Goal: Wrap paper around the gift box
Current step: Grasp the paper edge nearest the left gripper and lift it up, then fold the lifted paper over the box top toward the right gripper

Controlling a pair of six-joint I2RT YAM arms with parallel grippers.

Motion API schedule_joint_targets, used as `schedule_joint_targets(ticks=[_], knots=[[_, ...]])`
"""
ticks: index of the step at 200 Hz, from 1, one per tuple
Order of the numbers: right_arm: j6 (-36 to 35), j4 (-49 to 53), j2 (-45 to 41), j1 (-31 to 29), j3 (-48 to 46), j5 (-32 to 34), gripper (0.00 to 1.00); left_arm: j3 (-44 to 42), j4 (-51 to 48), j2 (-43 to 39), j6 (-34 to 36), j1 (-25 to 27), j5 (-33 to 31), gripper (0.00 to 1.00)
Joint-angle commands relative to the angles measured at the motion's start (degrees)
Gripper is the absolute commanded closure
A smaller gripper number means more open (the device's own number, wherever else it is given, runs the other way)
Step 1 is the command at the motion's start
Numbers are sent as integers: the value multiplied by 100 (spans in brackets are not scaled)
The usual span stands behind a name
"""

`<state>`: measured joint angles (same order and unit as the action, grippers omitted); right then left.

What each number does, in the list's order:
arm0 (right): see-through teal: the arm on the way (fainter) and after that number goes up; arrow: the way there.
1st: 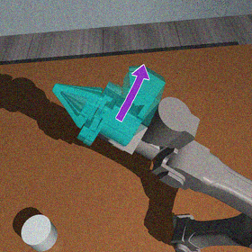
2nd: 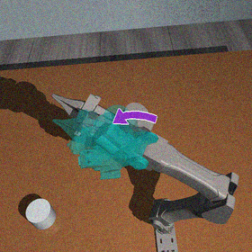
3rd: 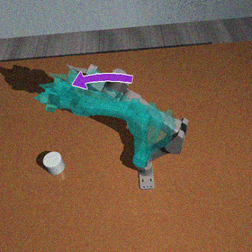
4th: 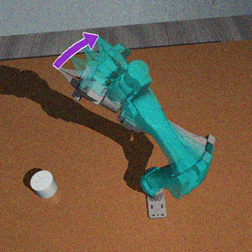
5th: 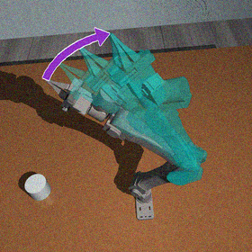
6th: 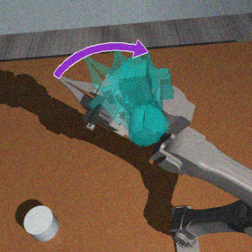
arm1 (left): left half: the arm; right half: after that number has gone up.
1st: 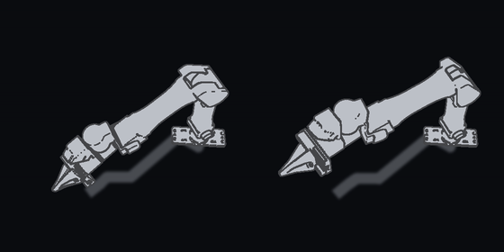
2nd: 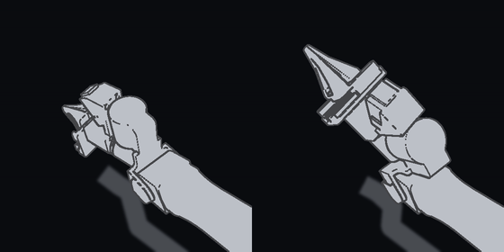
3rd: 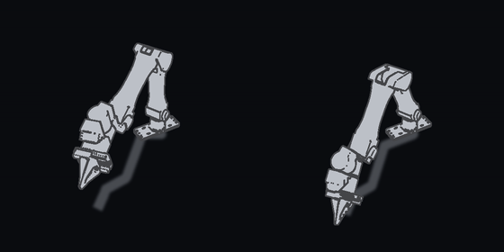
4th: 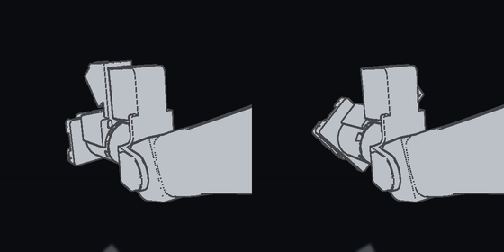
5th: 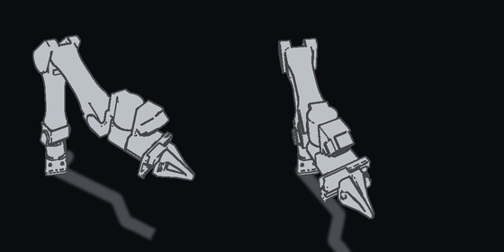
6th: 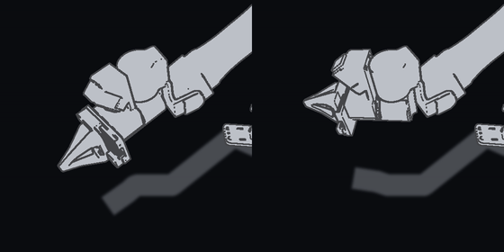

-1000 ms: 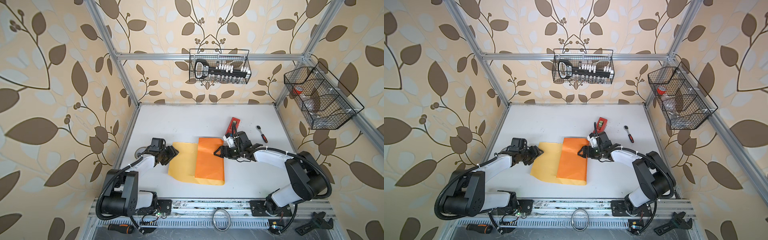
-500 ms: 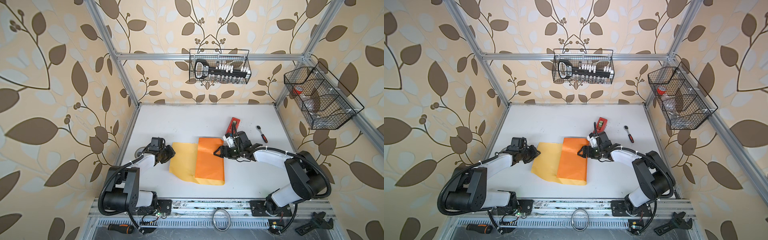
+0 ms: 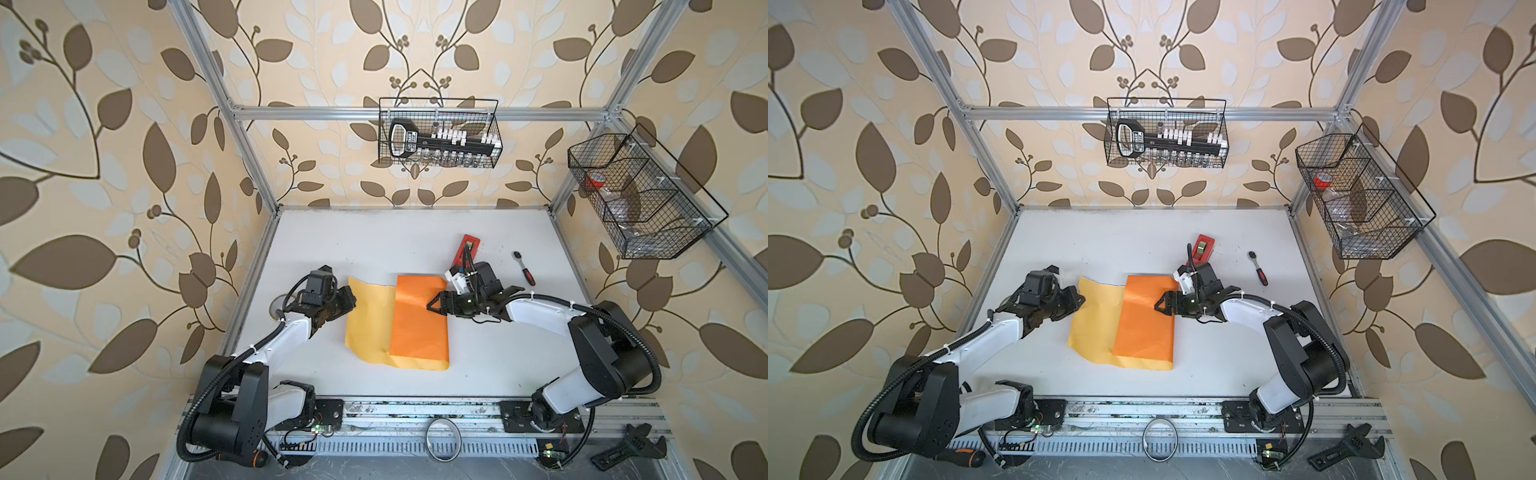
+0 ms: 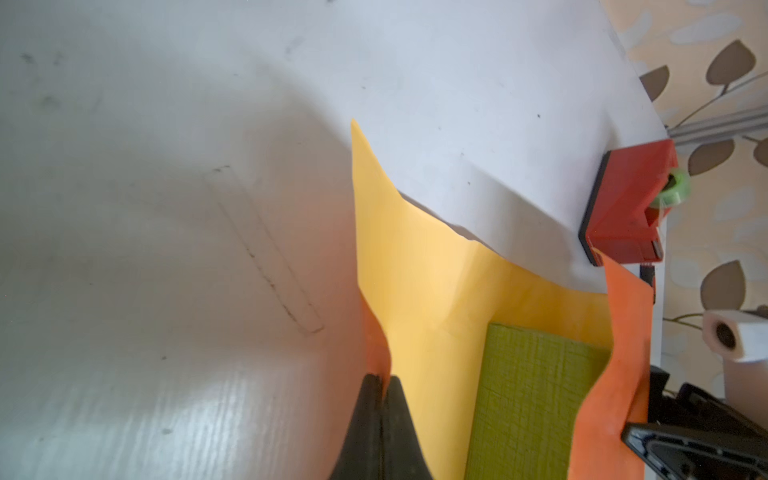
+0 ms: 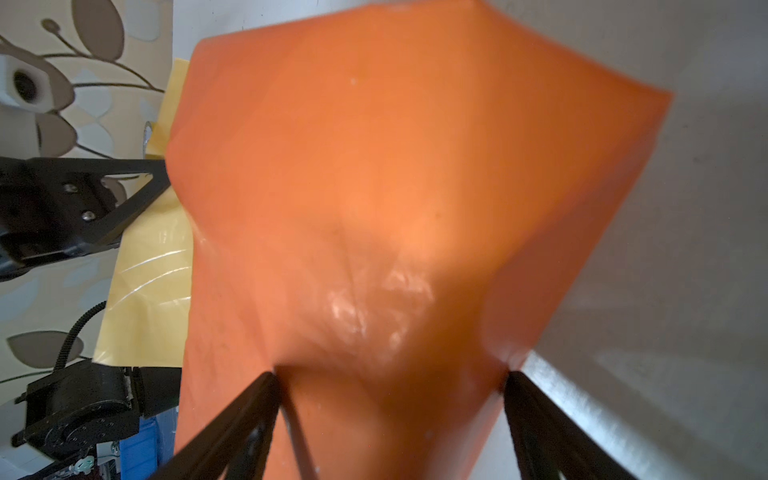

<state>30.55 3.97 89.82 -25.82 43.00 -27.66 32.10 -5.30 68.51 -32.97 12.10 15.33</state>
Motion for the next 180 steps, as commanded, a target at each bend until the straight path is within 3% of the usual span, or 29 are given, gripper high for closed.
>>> schedule_joint_targets(ticks=[1,88,180], knots=[[-224,824,352,-90,-120,595,15,503,-473,-222,358,534,-743,100],[-228,828,462,-160,-58,602,15,1623,-1573,206,498,2376,-2353,100],[-301,966,396,-164,-3,639,15,1946,-1786,119,196,2902,-2875,100]])
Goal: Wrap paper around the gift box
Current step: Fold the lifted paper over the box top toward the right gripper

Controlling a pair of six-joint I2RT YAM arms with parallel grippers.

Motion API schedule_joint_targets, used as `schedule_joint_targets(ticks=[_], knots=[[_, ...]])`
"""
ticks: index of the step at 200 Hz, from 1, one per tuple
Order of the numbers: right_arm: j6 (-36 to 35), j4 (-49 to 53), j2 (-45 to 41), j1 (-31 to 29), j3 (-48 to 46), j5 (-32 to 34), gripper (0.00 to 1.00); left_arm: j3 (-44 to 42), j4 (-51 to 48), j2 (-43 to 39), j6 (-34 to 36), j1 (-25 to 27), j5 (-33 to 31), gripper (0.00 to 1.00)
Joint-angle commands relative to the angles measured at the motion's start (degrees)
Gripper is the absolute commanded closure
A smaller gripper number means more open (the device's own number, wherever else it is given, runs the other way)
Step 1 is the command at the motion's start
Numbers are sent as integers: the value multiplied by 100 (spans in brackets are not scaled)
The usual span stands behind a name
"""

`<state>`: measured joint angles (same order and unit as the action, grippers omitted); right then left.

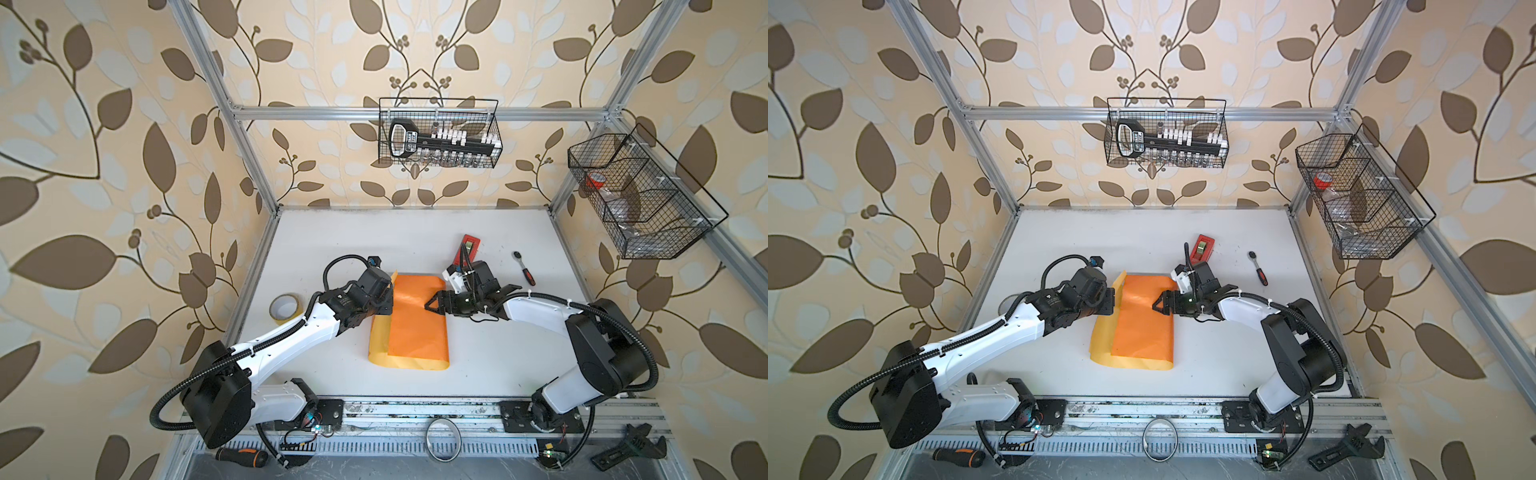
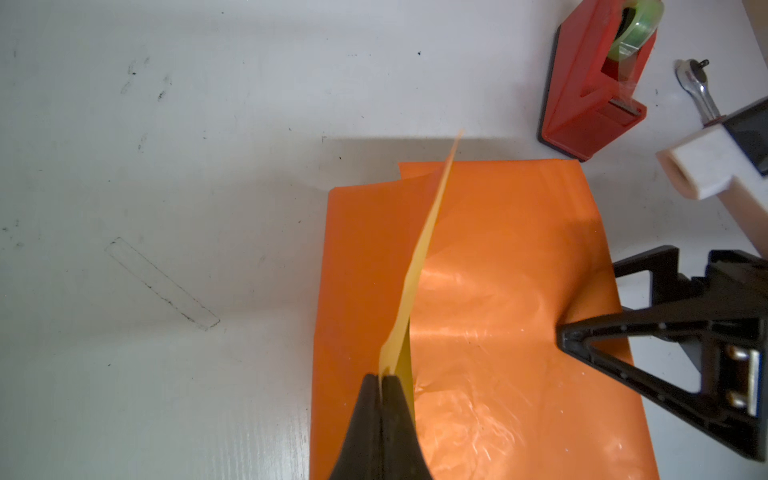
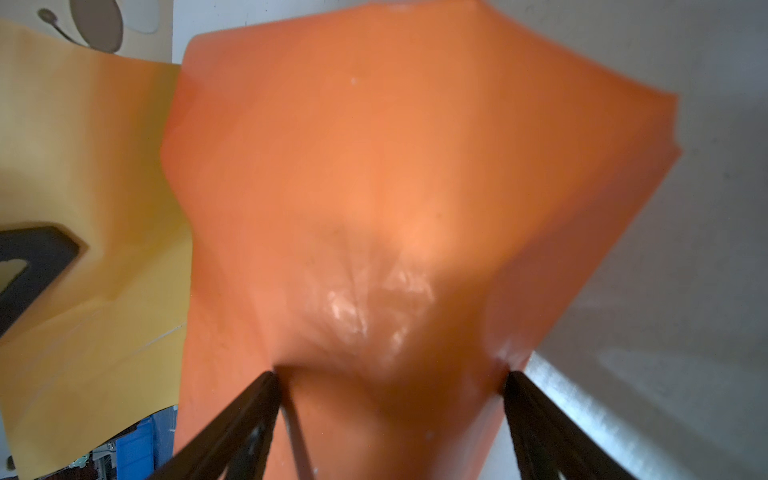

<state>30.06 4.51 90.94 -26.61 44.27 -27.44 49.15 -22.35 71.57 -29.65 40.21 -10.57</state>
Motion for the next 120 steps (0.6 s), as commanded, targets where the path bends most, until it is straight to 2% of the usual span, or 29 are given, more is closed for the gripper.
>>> schedule_joint_targets(ticks=[1,120], knots=[[-254,911,285,-83,-130,617,15,247,-79,-187,-141,97,-282,100],[-277,937,315,-90,-88,635,14,964,-164,781,-488,960,-335,100]])
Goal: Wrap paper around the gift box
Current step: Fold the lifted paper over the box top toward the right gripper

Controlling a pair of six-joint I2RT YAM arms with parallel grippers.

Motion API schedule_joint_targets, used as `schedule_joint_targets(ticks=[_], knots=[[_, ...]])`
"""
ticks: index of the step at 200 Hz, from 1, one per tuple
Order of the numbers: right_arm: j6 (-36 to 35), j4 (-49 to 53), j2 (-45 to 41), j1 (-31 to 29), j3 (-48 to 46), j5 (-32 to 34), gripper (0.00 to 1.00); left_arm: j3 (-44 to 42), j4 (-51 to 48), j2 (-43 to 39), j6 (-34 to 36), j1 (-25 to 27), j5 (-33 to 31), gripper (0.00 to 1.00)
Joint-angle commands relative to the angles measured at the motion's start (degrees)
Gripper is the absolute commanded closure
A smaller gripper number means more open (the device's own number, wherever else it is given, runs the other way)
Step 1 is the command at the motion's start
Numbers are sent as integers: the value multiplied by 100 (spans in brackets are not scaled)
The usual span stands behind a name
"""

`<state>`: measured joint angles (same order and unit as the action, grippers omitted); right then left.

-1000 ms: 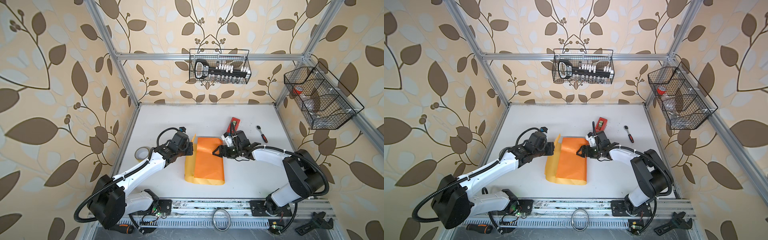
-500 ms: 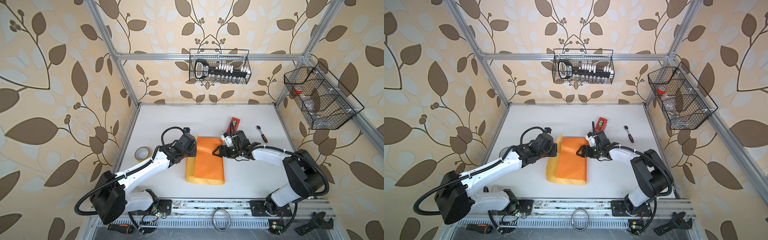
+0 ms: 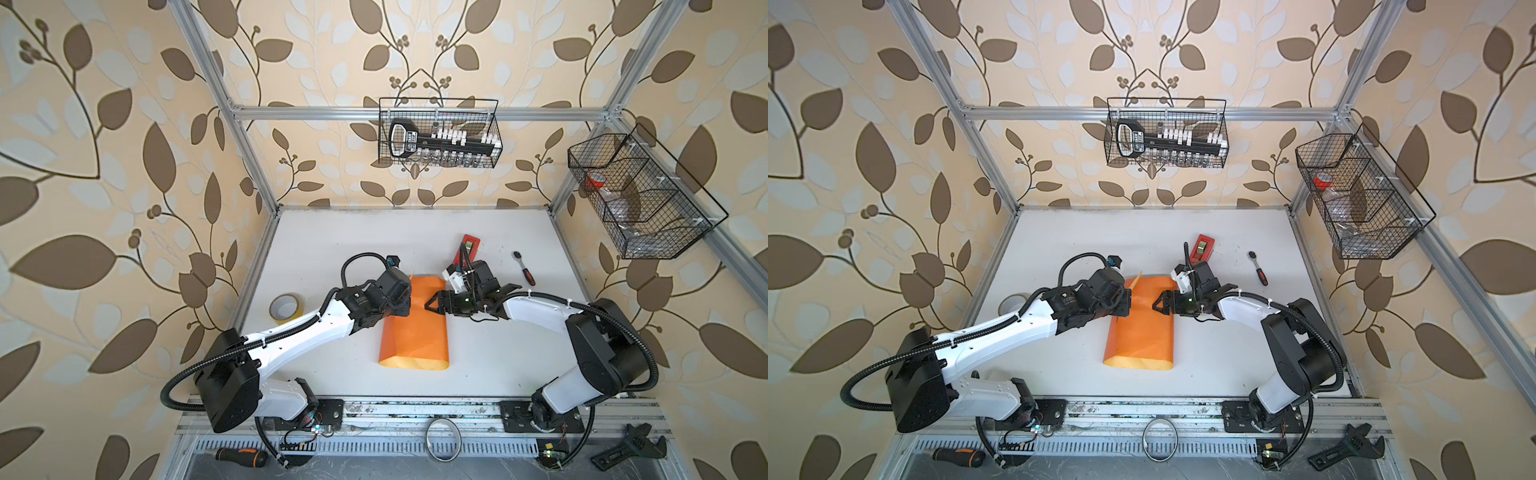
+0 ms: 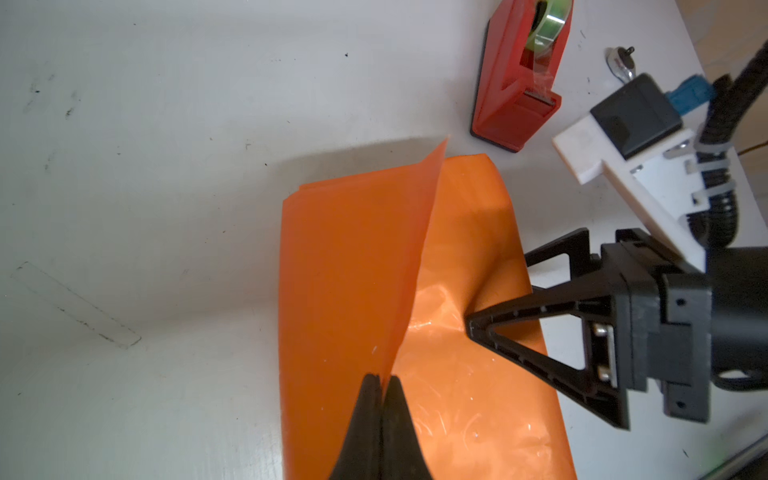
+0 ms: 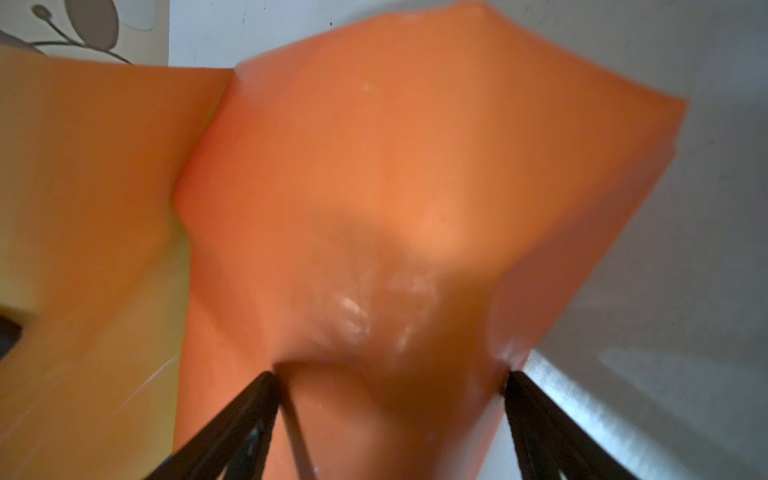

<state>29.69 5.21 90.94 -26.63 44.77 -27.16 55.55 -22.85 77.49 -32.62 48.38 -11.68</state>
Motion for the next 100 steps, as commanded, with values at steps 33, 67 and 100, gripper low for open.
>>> schedule_joint_targets(ticks=[33,67,100], knots=[[-221,858,293,-92,-141,593,14,552,-176,468,-348,249,-64,100],[-206,823,293,-88,-145,567,14,600,-25,811,-604,268,234,100],[-190,781,302,-88,-162,509,14,705,18,971,-738,268,378,100]])
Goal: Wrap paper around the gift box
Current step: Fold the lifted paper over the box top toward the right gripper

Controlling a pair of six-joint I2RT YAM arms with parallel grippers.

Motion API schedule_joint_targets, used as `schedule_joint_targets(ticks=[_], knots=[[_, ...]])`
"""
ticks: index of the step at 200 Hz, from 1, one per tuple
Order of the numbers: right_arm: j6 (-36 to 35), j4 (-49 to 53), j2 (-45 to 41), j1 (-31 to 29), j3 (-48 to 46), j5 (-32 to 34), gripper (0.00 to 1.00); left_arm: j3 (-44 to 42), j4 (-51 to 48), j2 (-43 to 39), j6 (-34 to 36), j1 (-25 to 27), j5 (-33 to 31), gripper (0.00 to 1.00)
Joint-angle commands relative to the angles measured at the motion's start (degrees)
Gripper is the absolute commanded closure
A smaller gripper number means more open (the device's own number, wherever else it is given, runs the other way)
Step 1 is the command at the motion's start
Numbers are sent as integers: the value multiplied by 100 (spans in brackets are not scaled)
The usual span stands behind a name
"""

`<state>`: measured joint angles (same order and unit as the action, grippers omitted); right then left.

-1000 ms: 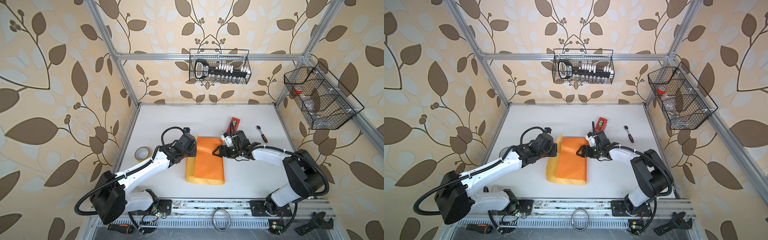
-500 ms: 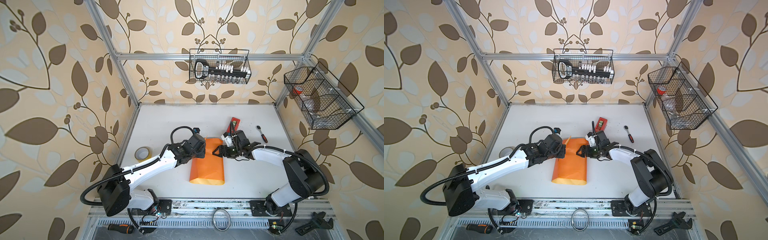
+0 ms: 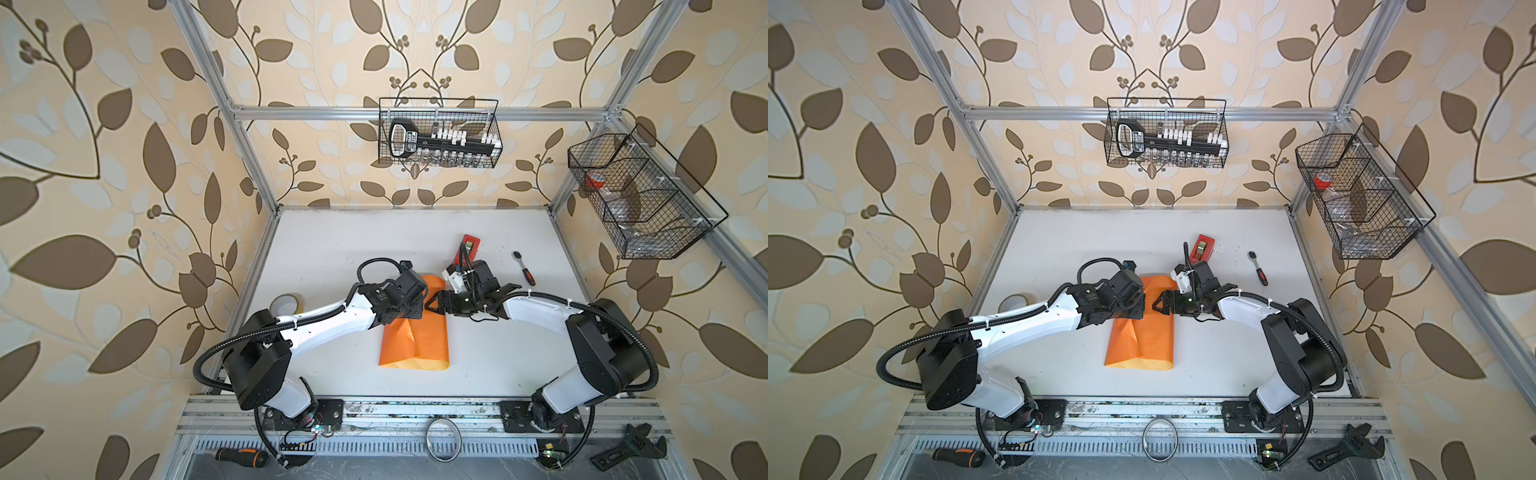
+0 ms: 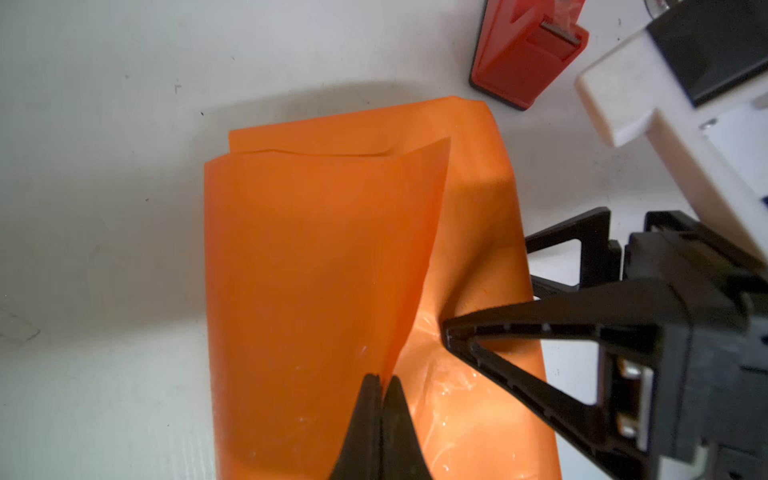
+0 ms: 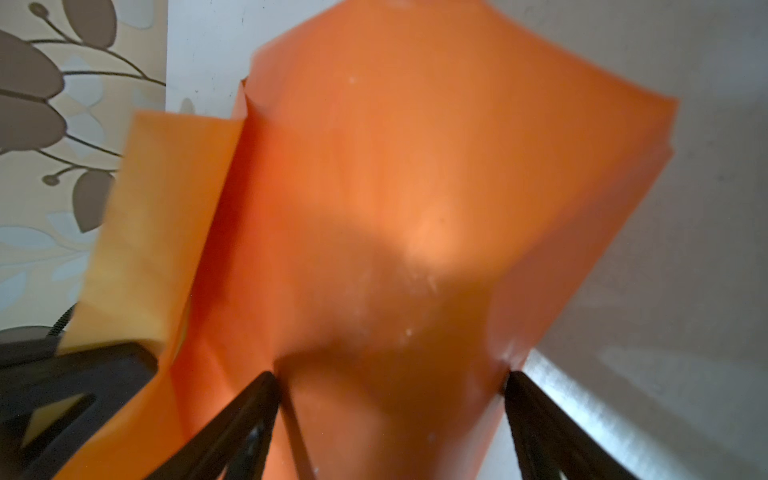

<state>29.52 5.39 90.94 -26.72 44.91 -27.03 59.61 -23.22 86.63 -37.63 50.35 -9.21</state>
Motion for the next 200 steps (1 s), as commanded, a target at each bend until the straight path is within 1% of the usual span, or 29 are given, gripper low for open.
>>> schedule_joint_targets(ticks=[1,104,163,200], knots=[[-173,763,306,-79,-175,496,14,297,64,61,-241,76,130,100],[-69,654,214,-70,-263,400,14,404,631,187,-635,63,291,100],[47,499,242,-51,-366,315,14,246,1221,144,-833,20,492,100],[81,429,240,-39,-421,292,14,41,1861,159,-926,-112,930,100]])
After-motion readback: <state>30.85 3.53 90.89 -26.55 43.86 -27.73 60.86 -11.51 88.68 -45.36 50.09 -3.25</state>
